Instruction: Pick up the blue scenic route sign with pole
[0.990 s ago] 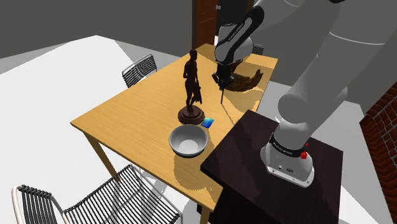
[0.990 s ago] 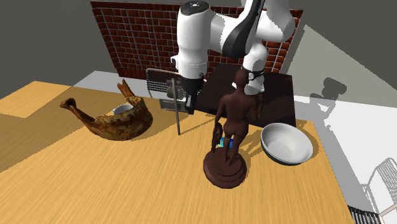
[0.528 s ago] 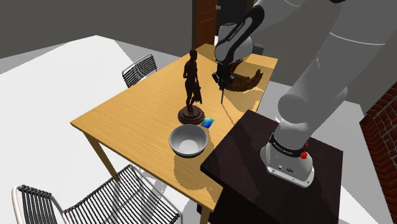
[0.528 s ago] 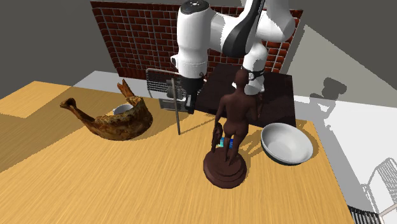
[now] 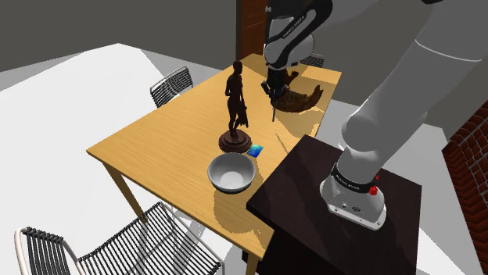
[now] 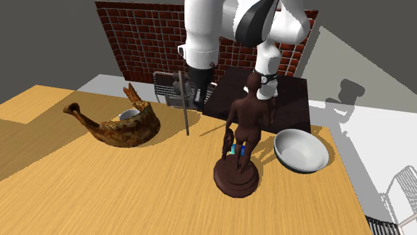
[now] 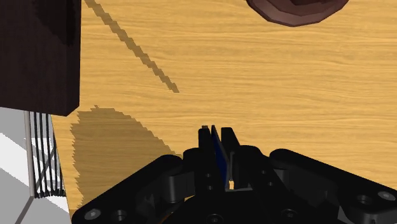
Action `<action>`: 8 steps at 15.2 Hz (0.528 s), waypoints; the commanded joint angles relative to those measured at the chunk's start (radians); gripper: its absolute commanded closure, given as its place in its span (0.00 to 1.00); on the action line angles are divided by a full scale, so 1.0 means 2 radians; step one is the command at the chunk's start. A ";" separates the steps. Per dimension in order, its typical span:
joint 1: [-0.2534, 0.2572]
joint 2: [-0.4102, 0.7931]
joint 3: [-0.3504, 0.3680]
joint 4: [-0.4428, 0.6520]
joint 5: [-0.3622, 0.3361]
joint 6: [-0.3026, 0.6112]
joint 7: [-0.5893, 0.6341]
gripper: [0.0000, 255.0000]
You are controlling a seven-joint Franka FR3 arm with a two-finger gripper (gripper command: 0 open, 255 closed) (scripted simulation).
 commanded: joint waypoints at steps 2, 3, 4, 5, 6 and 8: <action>0.000 -0.016 -0.001 0.008 0.003 -0.023 -0.005 1.00; 0.000 -0.020 -0.001 0.010 0.004 -0.031 -0.006 1.00; 0.000 -0.025 -0.001 0.013 0.004 -0.038 -0.006 1.00; 0.001 -0.030 -0.001 0.016 0.005 -0.045 -0.007 1.00; 0.001 -0.034 -0.001 0.019 0.006 -0.053 -0.008 1.00; 0.001 -0.035 -0.001 0.019 0.006 -0.054 -0.008 1.00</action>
